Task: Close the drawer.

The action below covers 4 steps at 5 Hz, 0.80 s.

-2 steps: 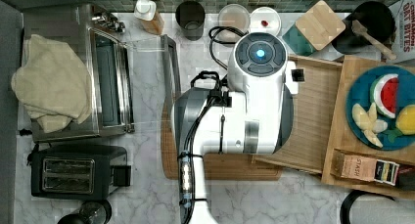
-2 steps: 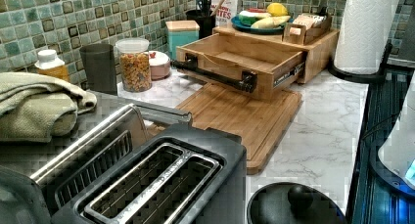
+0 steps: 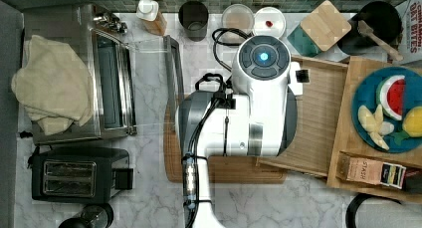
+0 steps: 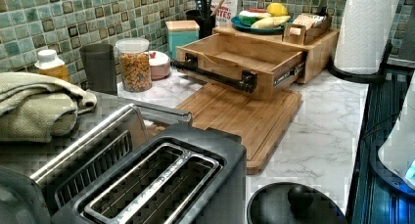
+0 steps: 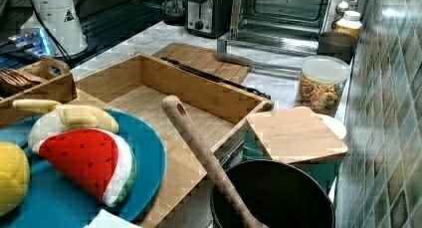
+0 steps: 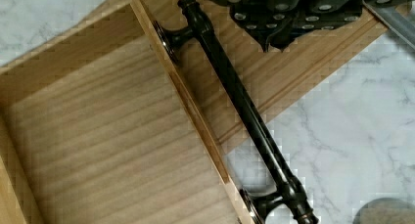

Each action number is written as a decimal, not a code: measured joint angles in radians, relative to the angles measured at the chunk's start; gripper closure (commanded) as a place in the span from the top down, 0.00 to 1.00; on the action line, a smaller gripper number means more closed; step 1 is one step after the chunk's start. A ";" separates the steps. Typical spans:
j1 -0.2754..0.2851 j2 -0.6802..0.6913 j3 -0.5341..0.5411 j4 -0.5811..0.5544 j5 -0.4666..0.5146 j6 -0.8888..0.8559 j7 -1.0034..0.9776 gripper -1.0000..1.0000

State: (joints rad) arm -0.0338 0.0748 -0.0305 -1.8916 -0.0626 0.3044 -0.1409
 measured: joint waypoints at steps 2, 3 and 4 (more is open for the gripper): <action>-0.003 0.035 0.008 -0.037 0.000 0.102 -0.143 0.00; 0.001 0.095 0.009 -0.046 0.000 0.227 -0.143 0.00; 0.011 0.184 0.011 -0.045 0.037 0.320 -0.143 0.00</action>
State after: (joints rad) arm -0.0229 0.2590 -0.0200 -1.9365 -0.0252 0.6240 -0.2839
